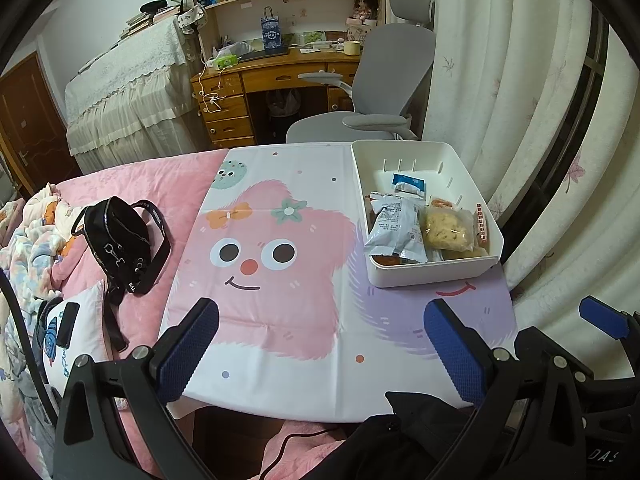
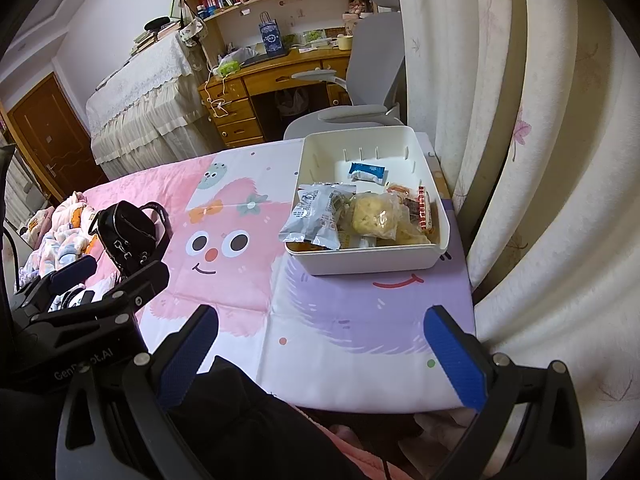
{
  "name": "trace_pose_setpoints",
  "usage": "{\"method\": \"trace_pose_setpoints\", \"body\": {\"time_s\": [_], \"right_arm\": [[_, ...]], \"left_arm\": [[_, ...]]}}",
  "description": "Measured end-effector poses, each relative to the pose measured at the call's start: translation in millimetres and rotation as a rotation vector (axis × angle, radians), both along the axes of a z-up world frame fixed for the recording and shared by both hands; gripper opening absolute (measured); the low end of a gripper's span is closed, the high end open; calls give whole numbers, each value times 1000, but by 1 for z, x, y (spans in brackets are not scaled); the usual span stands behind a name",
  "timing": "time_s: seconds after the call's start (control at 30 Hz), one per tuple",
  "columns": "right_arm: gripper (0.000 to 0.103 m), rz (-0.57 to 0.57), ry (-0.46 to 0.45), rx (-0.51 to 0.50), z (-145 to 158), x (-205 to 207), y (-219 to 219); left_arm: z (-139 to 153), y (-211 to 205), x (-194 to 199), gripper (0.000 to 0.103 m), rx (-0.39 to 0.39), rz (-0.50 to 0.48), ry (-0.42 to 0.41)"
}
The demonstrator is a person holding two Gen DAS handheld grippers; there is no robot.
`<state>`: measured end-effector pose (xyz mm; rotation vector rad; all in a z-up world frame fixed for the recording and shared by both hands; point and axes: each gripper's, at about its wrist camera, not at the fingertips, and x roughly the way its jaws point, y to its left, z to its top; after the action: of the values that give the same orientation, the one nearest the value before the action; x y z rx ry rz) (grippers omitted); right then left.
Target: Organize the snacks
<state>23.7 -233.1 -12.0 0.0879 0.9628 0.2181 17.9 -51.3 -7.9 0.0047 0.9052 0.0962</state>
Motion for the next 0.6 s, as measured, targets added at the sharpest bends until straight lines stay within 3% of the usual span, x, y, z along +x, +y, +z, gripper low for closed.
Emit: {"method": "trace_pose_setpoints", "body": {"time_s": [0.6], "right_arm": [[103, -1, 20, 8, -13, -3, -9]], "left_arm": [[-4, 2, -5, 102, 5, 2, 4]]}}
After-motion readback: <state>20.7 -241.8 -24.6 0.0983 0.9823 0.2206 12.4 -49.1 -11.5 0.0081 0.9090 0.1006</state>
